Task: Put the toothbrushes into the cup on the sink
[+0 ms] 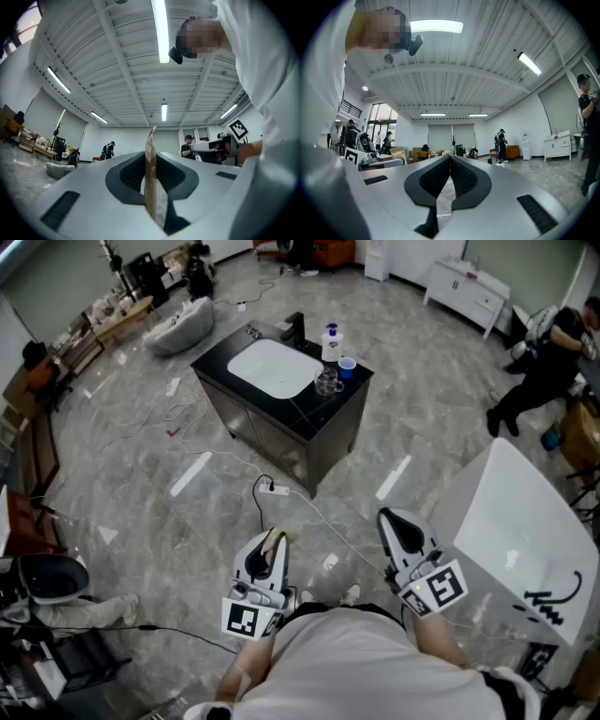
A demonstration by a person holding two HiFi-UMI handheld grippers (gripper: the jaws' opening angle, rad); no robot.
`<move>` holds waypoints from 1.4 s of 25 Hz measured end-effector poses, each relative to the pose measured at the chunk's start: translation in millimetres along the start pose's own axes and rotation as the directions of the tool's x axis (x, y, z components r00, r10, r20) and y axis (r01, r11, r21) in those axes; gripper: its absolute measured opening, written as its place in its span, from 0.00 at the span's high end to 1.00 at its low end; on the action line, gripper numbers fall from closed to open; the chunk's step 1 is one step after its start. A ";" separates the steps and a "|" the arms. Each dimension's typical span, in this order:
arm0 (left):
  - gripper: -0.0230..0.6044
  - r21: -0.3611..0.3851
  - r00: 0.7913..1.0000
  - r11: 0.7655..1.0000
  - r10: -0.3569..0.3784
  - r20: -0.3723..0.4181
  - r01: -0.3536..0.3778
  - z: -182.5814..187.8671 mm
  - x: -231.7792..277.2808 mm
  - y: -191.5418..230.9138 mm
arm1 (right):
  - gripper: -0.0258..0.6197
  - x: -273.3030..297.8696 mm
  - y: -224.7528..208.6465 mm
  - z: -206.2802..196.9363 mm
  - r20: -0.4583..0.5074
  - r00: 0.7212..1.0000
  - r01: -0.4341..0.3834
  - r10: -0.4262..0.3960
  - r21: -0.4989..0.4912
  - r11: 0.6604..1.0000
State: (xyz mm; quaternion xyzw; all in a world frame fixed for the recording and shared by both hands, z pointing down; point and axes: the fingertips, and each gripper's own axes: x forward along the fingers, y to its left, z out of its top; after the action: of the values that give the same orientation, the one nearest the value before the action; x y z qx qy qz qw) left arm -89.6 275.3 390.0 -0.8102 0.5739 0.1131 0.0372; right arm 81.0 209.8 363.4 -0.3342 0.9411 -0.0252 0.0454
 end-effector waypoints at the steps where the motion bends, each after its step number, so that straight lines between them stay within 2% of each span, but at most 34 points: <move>1: 0.88 -0.005 1.000 1.000 -0.001 -0.004 0.001 -1.9 -0.9 -2.0 | 0.91 -0.6 -0.7 -0.3 0.001 1.000 -0.001 0.001 0.002 1.000; 11: 0.88 -0.005 1.000 1.000 0.021 -0.007 -0.021 -5.0 -5.1 -10.3 | 0.91 -3.1 -6.2 -2.8 0.000 1.000 -0.029 0.029 0.018 0.999; 16: 0.88 0.001 1.000 1.000 0.026 0.001 -0.026 -2.5 4.3 -15.8 | 0.90 -7.3 -16.4 -0.5 0.029 0.999 -0.043 0.042 0.058 0.997; 25: 0.88 0.003 1.000 1.000 0.024 0.012 -0.024 -5.7 32.8 -44.3 | 0.90 -33.2 -52.3 -7.6 0.017 0.999 -0.035 0.034 0.066 0.997; 30: 0.88 0.017 1.000 1.000 0.026 0.012 -0.027 -6.6 49.5 -60.8 | 0.91 -52.0 -77.8 -9.3 0.029 0.999 -0.033 0.029 0.173 0.984; 35: 0.88 0.039 1.000 0.999 0.020 0.020 -0.021 -3.9 66.0 -74.4 | 0.91 -55.9 -97.7 -2.6 0.042 0.999 -0.037 0.031 0.161 0.986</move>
State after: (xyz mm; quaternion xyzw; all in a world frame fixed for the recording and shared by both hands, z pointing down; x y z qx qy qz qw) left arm 1.6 238.9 373.7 -0.8023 0.5838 0.1104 0.0576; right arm 185.2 169.4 377.4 -0.3138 0.9404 -0.0941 0.0915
